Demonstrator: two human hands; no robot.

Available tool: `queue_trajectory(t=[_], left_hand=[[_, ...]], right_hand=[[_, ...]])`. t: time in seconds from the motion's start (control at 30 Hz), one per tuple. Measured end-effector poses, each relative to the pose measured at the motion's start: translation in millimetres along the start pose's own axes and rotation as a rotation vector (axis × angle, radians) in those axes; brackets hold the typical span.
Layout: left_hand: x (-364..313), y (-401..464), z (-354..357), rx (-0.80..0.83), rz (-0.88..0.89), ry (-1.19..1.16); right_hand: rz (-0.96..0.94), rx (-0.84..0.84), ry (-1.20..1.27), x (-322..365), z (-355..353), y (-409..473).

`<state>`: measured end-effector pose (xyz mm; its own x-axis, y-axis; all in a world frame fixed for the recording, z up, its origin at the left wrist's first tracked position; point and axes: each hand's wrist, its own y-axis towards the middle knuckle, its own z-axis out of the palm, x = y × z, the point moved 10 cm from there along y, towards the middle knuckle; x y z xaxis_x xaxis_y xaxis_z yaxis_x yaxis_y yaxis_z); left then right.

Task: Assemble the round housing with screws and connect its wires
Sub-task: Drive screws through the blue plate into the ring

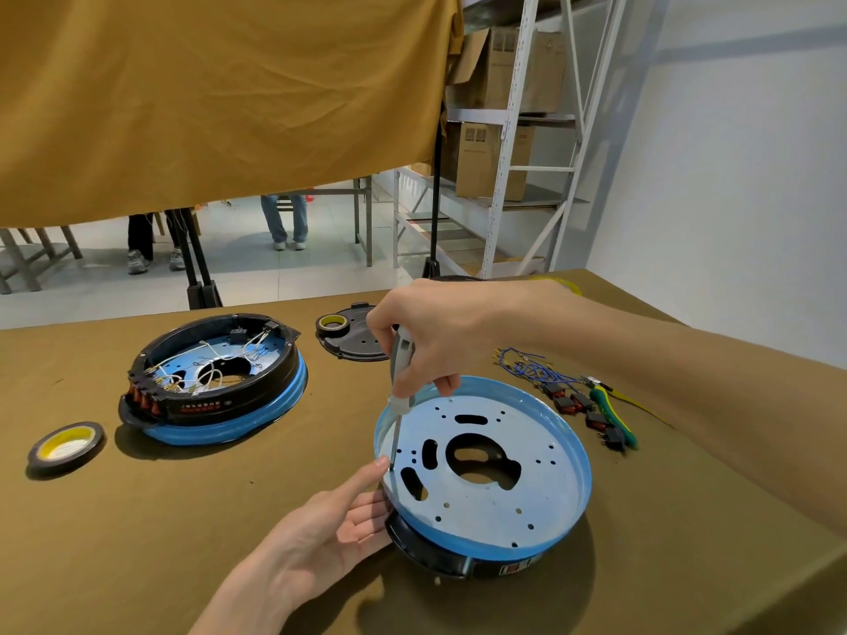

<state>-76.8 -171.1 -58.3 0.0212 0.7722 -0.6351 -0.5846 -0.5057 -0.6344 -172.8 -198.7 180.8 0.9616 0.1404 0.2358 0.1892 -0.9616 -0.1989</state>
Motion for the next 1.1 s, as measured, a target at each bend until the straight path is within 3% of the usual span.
queue_trajectory(t=[1.1], left_hand=[[0.4, 10.6, -4.7, -0.042, 0.060, 0.085]], right_hand=[[-0.033, -0.010, 0.007, 14.4, -0.5, -0.8]])
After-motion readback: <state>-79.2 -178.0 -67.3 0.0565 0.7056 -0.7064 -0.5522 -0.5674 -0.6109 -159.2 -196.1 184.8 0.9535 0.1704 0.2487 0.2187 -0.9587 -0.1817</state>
